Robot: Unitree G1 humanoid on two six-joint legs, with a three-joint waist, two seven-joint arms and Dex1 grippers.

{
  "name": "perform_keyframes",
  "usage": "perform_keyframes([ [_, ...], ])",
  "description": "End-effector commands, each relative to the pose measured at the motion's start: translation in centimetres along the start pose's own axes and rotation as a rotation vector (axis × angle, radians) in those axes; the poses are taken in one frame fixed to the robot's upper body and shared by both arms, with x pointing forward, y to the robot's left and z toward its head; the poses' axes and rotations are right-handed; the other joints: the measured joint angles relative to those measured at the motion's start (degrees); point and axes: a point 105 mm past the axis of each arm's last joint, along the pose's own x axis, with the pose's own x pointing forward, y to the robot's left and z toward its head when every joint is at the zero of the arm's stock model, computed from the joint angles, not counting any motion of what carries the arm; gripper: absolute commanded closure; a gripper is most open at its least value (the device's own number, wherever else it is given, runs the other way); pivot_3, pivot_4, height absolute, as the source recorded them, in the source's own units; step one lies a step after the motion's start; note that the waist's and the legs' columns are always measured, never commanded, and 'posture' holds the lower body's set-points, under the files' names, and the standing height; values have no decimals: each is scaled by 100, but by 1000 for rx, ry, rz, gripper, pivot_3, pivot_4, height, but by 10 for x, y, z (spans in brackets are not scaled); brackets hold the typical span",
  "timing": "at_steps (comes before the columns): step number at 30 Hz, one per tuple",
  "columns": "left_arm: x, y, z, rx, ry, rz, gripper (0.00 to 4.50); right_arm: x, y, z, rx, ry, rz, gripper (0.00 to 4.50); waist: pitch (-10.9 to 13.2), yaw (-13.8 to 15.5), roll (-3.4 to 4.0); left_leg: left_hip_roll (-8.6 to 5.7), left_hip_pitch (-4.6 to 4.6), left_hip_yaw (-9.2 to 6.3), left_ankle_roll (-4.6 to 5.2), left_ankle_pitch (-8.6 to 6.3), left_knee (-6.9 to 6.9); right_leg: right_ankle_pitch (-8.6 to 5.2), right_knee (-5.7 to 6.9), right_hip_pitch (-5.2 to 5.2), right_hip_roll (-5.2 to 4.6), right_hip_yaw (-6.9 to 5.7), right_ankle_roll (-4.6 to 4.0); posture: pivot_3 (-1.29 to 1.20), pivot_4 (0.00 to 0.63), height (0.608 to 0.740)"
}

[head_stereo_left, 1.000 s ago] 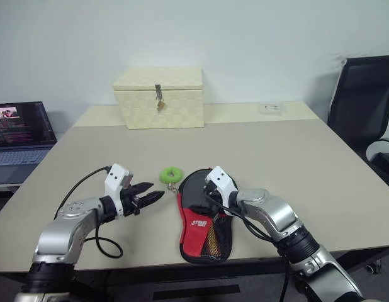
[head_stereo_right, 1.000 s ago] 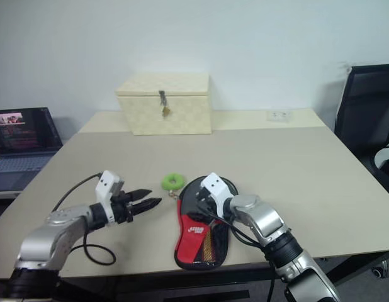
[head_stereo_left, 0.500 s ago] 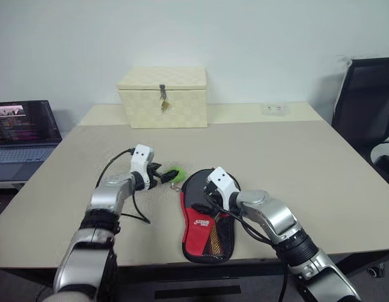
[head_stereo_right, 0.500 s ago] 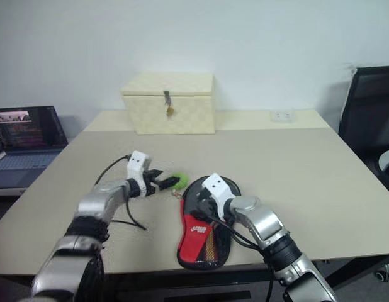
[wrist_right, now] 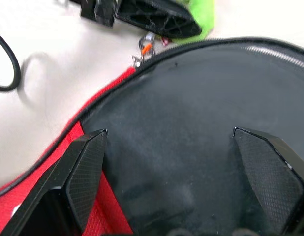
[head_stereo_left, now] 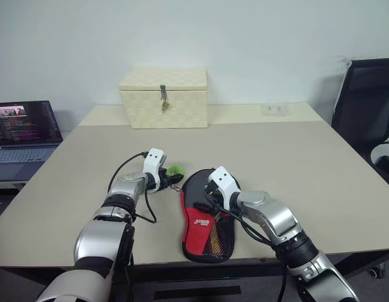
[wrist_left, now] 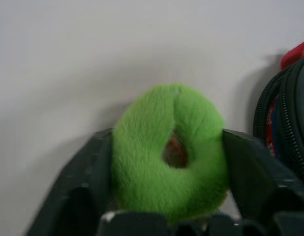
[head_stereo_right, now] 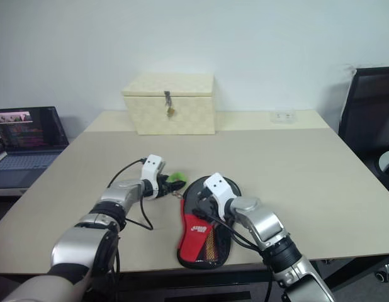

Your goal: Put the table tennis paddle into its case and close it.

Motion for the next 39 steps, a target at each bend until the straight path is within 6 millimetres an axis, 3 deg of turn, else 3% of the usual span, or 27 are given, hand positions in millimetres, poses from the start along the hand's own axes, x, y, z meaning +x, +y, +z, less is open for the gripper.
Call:
perform_keyframes([
  [1,2,-2,0,4,10,-1,2373,-3,2,22,-37,-67,16,0,0,-1,0,0,0,0,0,0,0,0,0,0,0,0,0,0,150,740],
  [7,1,3,-1,11,10,34,4344,7,-1,-7,-34,51,15,0,-2,-21,-2,0,7,3,0,0,4,0,8,1,2,2,-1,0,150,740],
  [14,12,-2,36,209,-31,141,4387,5,2,-42,-31,173,39,0,-11,-18,-14,-1,16,-1,0,1,20,-7,11,14,12,1,29,0,150,740],
  [21,28,-38,95,482,-124,195,4388,-7,21,-69,-58,255,95,0,-15,17,-21,-10,2,-3,-1,-1,31,-5,0,16,7,0,37,0,150,740],
  [24,35,-58,108,622,-143,182,4388,-13,28,-82,-73,288,108,0,-16,16,-20,-24,4,0,-1,-2,28,-5,-2,16,7,2,38,0,150,740],
  [28,46,-88,116,771,-170,139,4388,-19,36,-93,-84,317,117,0,-19,17,-23,-27,7,1,-1,-2,26,-6,-1,17,8,4,40,0,150,740],
  [34,57,-125,118,967,-203,76,4389,-23,40,-96,-88,322,119,0,-23,37,-27,-39,7,-2,-1,-2,27,-9,-3,20,0,4,44,0,150,740],
  [39,61,-141,113,1079,-200,33,4389,-22,40,-95,-87,322,112,0,-24,62,-27,-49,7,-4,-1,-2,27,-11,-2,21,-8,4,49,0,150,740],
])
